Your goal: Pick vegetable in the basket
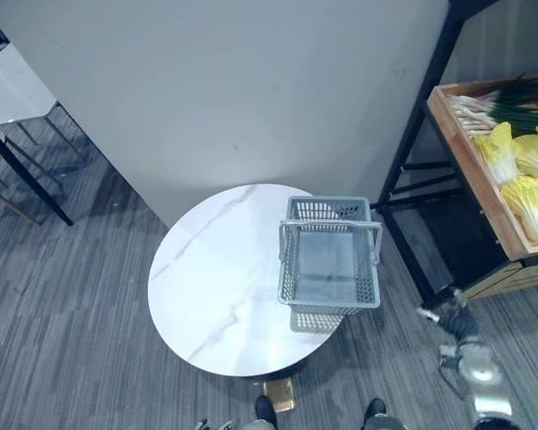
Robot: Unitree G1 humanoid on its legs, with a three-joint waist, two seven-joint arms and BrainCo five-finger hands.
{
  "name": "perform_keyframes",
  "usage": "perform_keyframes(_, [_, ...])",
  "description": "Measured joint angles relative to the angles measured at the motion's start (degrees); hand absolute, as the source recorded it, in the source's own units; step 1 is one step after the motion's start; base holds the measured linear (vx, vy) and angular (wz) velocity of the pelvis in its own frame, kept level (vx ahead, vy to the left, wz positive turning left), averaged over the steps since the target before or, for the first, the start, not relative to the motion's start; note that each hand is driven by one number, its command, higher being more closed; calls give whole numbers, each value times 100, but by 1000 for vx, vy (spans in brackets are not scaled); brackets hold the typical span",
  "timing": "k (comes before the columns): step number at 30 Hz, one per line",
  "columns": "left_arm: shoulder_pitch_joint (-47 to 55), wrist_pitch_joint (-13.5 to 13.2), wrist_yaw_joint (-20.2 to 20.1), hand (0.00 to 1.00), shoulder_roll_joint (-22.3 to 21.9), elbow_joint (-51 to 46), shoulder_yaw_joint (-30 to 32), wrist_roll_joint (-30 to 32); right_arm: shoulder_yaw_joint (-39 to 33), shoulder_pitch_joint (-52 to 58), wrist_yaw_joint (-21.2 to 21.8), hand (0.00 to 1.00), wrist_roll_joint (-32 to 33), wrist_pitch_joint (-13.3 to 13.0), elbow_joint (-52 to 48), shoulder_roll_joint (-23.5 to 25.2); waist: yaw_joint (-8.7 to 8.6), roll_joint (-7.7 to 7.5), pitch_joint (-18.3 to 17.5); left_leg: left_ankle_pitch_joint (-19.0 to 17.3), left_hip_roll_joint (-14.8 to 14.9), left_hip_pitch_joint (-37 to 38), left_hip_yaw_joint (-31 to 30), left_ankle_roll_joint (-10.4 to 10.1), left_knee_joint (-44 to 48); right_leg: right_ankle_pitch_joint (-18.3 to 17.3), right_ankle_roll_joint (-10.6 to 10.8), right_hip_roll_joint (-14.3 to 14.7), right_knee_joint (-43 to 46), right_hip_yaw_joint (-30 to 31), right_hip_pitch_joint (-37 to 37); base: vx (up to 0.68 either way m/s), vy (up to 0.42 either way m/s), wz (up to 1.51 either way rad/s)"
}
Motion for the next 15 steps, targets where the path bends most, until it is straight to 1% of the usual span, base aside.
perform_keyframes(2, [6,-5,3,0,23,-50,-65,135,45,-271,-268,0,-690,-6,-456,-350,3,3,-1,16,-15,-48,-9,24,-30,50,9,6,-56,36,-23,-54,31,0])
perform_keyframes(3, [5,-6,3,0,41,-53,-91,156,83,-365,-326,0,-837,-4,-526,-448,4,6,-6,23,-14,-86,-20,34,-32,54,10,9,-53,36,-59,-43,9,2])
perform_keyframes(4, [4,-6,-3,0,56,-57,-131,161,245,-568,-368,0,-1031,-2,-666,-698,1,3,-5,43,-12,-148,-27,60,-35,76,-5,17,-57,37,-121,-28,2,3])
perform_keyframes(5, [3,-3,-3,0,61,-55,-133,161,358,-678,-365,0,-1113,-3,-708,-834,3,1,-5,51,-10,-179,-35,69,-35,89,-4,22,-60,33,-145,-9,0,3])
perform_keyframes(6, [5,0,-6,0,73,-53,-152,161,736,-977,-350,0,-1333,-3,-750,-1158,22,-9,1,69,-6,-216,-51,79,-34,118,-31,33,-59,20,-173,9,-4,4])
perform_keyframes(7, [5,0,-7,0,73,-54,-167,160,909,-1101,-337,0,-1427,-3,-751,-1262,36,-12,3,73,-4,-219,-58,80,-34,120,-31,35,-58,13,-173,23,-7,6])
perform_keyframes(9, [2,3,-19,0,79,-55,-180,160,1724,-1642,-275,0,-1799,-20,-740,-1567,91,-17,6,90,-6,-256,-108,78,-32,124,-33,37,-60,-37,-175,30,-7,10])
perform_keyframes(10, [-2,3,-25,0,80,-58,-185,160,1938,-1785,-229,0,-1904,-38,-709,-1626,106,-18,7,97,-7,-278,-143,81,-30,158,-42,39,-62,-61,-178,31,-4,17])
perform_keyframes(11, [-7,2,-37,0,86,-80,-204,158,2388,-2110,-151,0,-1997,-86,-528,-1691,148,-42,22,113,-9,-310,-195,86,-24,159,-43,39,-73,-109,-178,37,-4,18])
perform_keyframes(12, [-18,-2,-44,0,95,-114,-215,156,2782,-2418,-37,0,-2152,-136,-298,-1711,227,-77,43,129,-10,-334,-229,80,-12,161,-45,42,-85,-144,-174,35,-4,19])
perform_keyframes(14, [-43,-7,-46,0,111,-173,-216,150,3261,-2873,135,0,-2209,-197,80,-1713,317,-133,80,175,-21,-415,-331,76,-12,181,-61,42,-132,-230,-171,19,-2,22])
perform_keyframes(15, [-52,-7,-45,0,114,-182,-214,145,3392,-3022,192,0,-2248,-201,209,-1713,352,-144,92,186,-27,-449,-363,83,-12,196,-66,44,-161,-269,-167,9,3,30])
